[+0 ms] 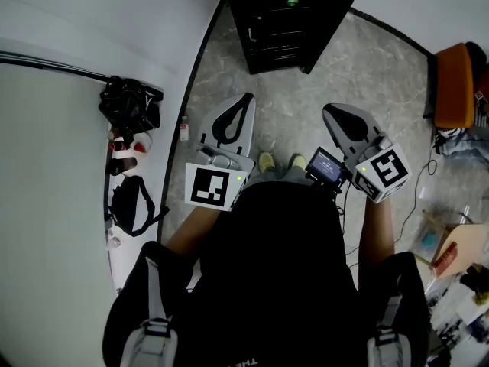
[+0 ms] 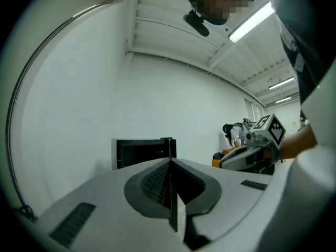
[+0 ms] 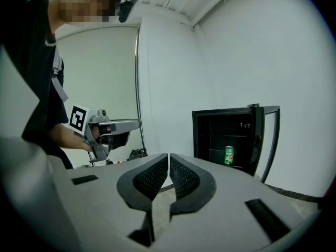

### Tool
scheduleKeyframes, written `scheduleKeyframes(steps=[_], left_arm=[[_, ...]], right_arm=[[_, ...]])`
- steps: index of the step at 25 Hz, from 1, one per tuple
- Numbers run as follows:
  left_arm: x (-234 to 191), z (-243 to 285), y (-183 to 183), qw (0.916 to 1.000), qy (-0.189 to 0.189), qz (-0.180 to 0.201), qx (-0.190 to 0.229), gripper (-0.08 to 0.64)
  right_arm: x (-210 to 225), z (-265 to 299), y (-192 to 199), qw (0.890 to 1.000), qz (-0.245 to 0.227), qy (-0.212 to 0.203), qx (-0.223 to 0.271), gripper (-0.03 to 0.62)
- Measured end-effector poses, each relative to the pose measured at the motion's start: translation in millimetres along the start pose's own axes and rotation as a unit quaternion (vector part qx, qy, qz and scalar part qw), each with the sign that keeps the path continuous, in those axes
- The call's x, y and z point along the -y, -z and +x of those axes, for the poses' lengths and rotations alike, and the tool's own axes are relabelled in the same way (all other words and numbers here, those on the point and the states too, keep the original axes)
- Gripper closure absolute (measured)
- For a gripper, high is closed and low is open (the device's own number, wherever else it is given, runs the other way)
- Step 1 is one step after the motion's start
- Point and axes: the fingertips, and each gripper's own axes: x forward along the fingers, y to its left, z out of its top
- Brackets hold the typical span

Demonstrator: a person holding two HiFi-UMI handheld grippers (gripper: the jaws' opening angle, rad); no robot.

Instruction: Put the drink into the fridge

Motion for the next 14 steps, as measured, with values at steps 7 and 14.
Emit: scheduleKeyframes(steps=[7, 14], left_arm=[[7, -2, -1, 0.9999, 0.004, -0.003, 0.009, 0.549], [15, 3, -2, 0.9998, 0.013, 0.003, 0.014, 0.549]], right_arm=[[-5, -7, 7, 1.000, -0.014, 0.011, -0.009, 0.571], [-5, -12, 10, 1.000, -0.006, 0.014, -0.005, 0.571]])
